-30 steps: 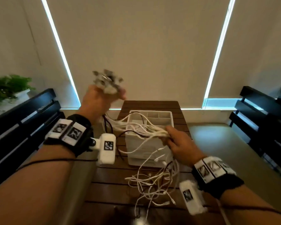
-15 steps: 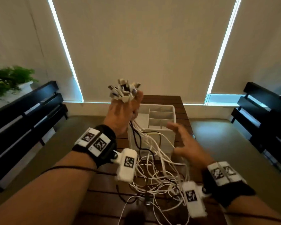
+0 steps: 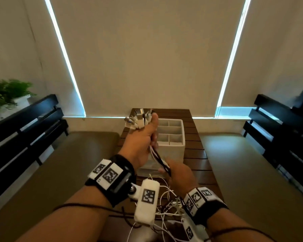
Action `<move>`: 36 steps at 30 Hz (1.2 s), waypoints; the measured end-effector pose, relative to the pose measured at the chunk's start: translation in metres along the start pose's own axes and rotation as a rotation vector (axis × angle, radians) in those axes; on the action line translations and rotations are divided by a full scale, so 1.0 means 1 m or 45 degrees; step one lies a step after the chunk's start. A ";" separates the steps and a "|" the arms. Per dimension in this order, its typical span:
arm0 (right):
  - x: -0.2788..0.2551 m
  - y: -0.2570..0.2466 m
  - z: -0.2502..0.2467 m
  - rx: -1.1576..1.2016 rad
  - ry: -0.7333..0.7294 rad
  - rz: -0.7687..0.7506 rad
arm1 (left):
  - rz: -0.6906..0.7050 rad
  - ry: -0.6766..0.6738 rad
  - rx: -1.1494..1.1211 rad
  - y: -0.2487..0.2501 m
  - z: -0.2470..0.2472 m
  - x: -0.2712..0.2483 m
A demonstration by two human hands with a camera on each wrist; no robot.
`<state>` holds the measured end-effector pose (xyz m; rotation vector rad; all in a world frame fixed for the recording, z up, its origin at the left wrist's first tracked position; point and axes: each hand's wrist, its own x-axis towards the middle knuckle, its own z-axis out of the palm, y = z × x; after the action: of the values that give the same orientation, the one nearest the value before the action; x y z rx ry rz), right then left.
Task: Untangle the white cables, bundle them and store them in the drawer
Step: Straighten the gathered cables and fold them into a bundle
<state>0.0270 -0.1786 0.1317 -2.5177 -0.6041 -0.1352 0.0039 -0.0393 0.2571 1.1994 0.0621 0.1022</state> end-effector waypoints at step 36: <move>-0.003 -0.077 -0.114 0.285 0.236 -0.633 | 0.298 -0.433 1.019 -0.023 0.007 -0.039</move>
<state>-0.0070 -0.1824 0.2652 -2.0690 -1.0893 -0.4497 -0.0333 -0.0582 0.2373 2.0060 -0.3693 0.0782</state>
